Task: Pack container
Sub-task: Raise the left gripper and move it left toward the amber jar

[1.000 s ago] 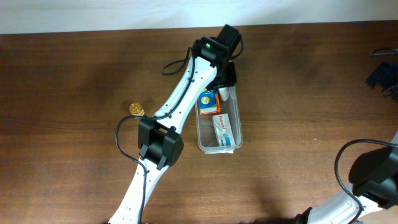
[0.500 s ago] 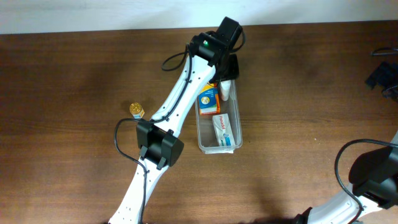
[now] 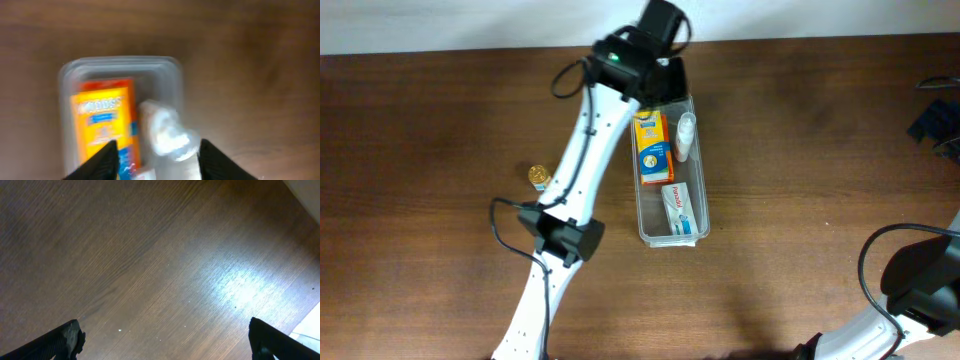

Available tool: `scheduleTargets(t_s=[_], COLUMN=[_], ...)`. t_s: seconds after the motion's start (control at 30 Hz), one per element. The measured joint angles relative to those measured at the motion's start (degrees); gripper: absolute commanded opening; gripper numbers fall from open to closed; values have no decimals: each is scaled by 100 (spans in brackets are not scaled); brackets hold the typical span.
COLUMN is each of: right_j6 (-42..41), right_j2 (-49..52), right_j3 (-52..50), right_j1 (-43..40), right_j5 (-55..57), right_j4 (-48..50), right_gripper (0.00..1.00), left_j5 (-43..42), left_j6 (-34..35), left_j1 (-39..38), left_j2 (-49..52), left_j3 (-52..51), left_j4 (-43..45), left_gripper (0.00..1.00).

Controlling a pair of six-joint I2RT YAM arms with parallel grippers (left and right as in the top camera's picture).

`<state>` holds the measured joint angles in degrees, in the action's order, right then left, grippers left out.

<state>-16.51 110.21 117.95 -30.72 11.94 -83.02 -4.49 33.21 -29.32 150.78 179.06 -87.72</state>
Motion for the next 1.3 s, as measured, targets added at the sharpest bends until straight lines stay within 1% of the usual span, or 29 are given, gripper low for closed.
scheduleTargets(t_s=[0.03,0.07,0.13,0.17,0.2,0.23,0.27,0.3,0.53,0.67,0.8,0.9,1.07,1.17,1.23,1.3], right_j6=[-2,-2,-2,2,0,-2,2,-2,0,-2,2,0,-2,-2,2,-2], right_j2=[0,0,0,0,0,0,0,0,0,0,0,0,0,0,0,0], right_j3=[0,0,0,0,0,0,0,0,0,0,0,0,0,0,0,0], right_j1=[0,0,0,0,0,0,0,0,0,0,0,0,0,0,0,0], right_j5=[0,0,0,0,0,0,0,0,0,0,0,2,0,0,-2,2], right_j4=[-2,0,-2,0,-2,0,0,-2,0,-2,-4,-2,-2,0,2,0], right_gripper=[98,98,98,98,98,98,98,98,98,98,98,98,98,98,98,98], left_j5=[2,13,66,66,63,66,66,66,66,81,407,654,846,894,898,898], left_j6=[-66,-122,-289,-363,-428,-501,-584,-649,-1434,-1869,-2151,-2249,-2317,-2345,-2535,-2682], left_j1=[94,168,339,420,505,586,662,748,1268,1591,2006,2347,2785,2876,2898,2898], left_j2=[-37,-61,-118,-144,-181,-221,-267,-326,-859,-1290,-1941,-2435,-2833,-2848,-2848,-2846], left_j3=[2,2,2,2,2,2,2,2,-15,-413,-1604,-2782,-4336,-5047,-5768,-6264], left_j4=[-260,-437,-855,-890,-887,-890,-890,-890,-890,-887,-874,-890,-894,-702,-319,48], left_gripper=[59,65,67,68,71,79,92,99,99,100,99,99,99,99,99,99])
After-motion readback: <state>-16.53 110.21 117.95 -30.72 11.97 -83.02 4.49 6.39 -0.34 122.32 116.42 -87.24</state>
